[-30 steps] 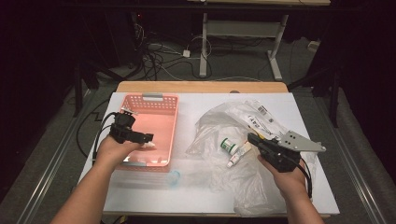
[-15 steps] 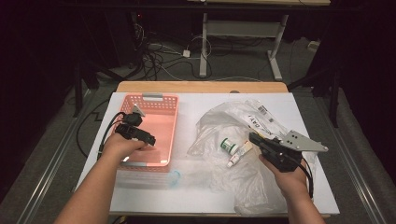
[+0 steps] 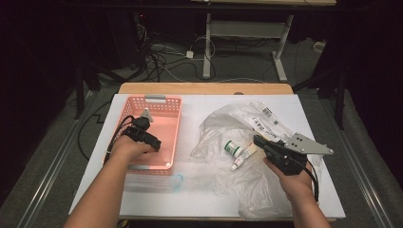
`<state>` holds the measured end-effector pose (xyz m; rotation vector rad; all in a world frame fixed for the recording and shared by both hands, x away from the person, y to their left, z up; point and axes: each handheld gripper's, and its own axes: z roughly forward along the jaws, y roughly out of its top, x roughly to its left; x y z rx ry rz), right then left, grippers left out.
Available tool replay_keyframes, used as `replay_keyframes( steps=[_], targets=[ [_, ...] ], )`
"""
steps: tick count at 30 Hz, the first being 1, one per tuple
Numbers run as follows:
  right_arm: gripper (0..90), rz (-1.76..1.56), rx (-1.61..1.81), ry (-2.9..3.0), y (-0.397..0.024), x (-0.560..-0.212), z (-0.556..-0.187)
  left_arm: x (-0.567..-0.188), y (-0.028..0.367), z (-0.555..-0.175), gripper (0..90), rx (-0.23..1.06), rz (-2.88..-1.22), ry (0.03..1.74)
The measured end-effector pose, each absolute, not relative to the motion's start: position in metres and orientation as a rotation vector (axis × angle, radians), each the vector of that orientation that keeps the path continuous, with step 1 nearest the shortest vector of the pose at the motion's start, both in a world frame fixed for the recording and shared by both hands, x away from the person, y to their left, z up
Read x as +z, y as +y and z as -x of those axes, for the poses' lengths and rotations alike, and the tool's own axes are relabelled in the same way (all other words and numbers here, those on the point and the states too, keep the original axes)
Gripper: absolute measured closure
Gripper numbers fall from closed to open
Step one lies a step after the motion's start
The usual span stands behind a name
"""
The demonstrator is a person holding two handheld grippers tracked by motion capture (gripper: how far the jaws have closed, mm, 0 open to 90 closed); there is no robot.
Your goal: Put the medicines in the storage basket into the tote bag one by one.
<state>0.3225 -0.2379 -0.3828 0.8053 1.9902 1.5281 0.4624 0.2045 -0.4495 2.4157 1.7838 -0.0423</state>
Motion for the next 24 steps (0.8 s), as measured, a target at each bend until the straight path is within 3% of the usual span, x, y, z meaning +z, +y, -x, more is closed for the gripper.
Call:
replay_keyframes(
  steps=[24],
  targets=[
    [90.0, -0.807, 1.533, 1.990, -0.238, -0.383, -0.323, -0.427, 0.200, -0.449, 5.8, 0.031, -2.367, 1.662]
  ],
)
